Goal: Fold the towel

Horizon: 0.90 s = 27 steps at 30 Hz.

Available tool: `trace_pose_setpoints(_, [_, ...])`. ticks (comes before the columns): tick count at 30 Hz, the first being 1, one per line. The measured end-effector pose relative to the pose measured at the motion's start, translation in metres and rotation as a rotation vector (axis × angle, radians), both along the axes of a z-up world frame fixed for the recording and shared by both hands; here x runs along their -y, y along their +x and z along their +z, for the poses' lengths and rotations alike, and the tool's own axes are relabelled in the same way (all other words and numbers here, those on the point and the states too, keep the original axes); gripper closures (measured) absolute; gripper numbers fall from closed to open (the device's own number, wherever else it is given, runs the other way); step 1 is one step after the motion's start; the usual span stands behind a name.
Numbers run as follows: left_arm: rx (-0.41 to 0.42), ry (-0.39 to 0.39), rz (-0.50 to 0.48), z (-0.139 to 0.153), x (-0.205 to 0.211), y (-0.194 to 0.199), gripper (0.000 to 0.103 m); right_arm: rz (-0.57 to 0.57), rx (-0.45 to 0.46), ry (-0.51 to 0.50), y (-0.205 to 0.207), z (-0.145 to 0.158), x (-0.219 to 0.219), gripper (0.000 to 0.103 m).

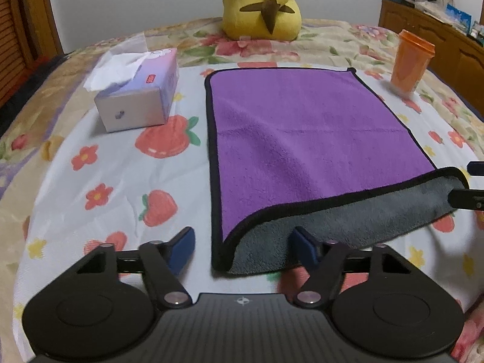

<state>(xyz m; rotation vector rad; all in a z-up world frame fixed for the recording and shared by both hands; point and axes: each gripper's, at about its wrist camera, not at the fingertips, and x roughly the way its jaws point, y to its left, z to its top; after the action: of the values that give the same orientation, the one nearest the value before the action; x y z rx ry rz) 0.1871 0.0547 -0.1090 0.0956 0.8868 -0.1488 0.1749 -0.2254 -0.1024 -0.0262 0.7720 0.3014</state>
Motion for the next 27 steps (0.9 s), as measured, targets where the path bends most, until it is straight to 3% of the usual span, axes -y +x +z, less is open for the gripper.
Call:
trace_pose_setpoints(2, [-0.002,-0.009,-0.008,0.000,0.001,-0.001,0.040,0.006,-0.013,-0.003,0.001,-0.003,0.000,0.005])
trace_pose_setpoints(4, [-0.003,-0.013,-0.019,0.001,0.002,-0.001,0.046,0.010,-0.035,-0.002,0.004,-0.005,0.000,0.016])
trace_pose_setpoints(6, [-0.002,-0.015,-0.027,0.000,0.003,-0.002,0.051,0.012,-0.050,-0.002,0.005,-0.008,0.000,0.016])
trace_pose_setpoints(14, [-0.016,-0.024,-0.021,0.000,0.002,-0.001,0.055,0.035,-0.081,0.030,0.010,-0.010,0.001,0.033])
trace_pose_setpoints(21, [-0.021,-0.039,-0.007,0.001,0.001,-0.001,0.070,0.053,-0.077,0.039,0.010,-0.007,0.001,0.058])
trace_pose_setpoints(24, [-0.019,-0.040,-0.011,0.001,0.001,-0.001,0.080,0.056,-0.078,0.026,0.012,-0.007,0.002,0.078])
trace_pose_setpoints(27, [-0.011,-0.033,-0.018,0.002,0.002,-0.003,0.087,0.064,-0.079,0.022,0.012,-0.008,0.002,0.083])
